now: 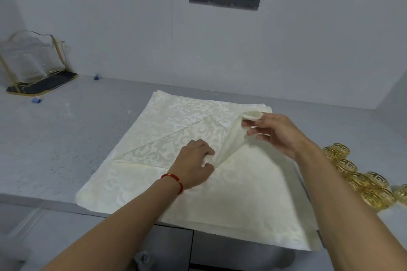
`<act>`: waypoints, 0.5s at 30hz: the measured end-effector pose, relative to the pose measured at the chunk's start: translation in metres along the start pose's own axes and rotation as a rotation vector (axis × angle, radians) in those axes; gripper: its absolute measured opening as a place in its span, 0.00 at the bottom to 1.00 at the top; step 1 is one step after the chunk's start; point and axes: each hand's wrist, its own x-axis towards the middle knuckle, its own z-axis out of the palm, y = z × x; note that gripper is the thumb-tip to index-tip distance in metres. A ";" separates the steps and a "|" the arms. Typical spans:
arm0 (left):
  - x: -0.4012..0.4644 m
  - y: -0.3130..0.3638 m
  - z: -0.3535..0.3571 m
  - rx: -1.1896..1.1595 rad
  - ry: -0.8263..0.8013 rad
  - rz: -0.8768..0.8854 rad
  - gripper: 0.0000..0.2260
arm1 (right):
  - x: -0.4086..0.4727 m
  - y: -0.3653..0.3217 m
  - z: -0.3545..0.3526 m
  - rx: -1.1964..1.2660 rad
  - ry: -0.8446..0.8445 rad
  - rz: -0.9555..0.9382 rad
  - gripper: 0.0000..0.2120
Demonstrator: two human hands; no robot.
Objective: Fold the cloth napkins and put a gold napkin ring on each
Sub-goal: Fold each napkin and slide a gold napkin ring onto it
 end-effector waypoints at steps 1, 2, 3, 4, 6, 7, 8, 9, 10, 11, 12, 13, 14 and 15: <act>0.000 0.000 0.000 -0.011 -0.001 -0.014 0.21 | 0.012 -0.001 0.007 -0.150 0.026 -0.053 0.11; -0.001 -0.001 -0.001 -0.029 -0.001 -0.030 0.22 | 0.025 -0.001 0.016 -0.257 0.058 -0.091 0.10; -0.002 0.000 0.000 -0.053 -0.003 -0.045 0.24 | 0.037 0.000 0.023 -0.330 0.095 -0.118 0.11; -0.003 0.000 -0.001 -0.078 -0.004 -0.062 0.26 | 0.051 0.003 0.031 -0.395 0.138 -0.134 0.13; -0.004 0.003 -0.002 -0.112 -0.009 -0.077 0.27 | 0.074 0.011 0.048 -0.535 0.228 -0.137 0.14; -0.003 0.004 -0.004 -0.124 -0.015 -0.083 0.28 | 0.085 0.015 0.056 -0.599 0.249 -0.130 0.15; -0.002 0.005 -0.005 -0.136 -0.023 -0.087 0.28 | 0.093 0.022 0.063 -0.645 0.257 -0.121 0.16; -0.002 0.006 -0.006 -0.146 -0.027 -0.078 0.28 | 0.099 0.029 0.068 -0.672 0.258 -0.106 0.17; -0.002 0.006 -0.006 -0.149 -0.019 -0.055 0.28 | 0.106 0.036 0.073 -0.687 0.264 -0.091 0.17; -0.002 0.005 -0.006 -0.139 -0.008 -0.020 0.28 | 0.110 0.043 0.076 -0.698 0.282 -0.072 0.15; -0.002 0.004 -0.005 -0.112 -0.001 0.012 0.26 | 0.113 0.050 0.078 -0.699 0.304 -0.049 0.15; -0.001 0.002 -0.004 -0.075 -0.002 0.031 0.23 | 0.116 0.056 0.081 -0.699 0.332 -0.031 0.14; -0.001 0.001 -0.003 -0.044 -0.008 0.042 0.20 | 0.117 0.062 0.083 -0.701 0.367 -0.020 0.14; -0.001 0.000 -0.002 -0.027 -0.012 0.051 0.18 | 0.118 0.066 0.085 -0.712 0.396 -0.017 0.14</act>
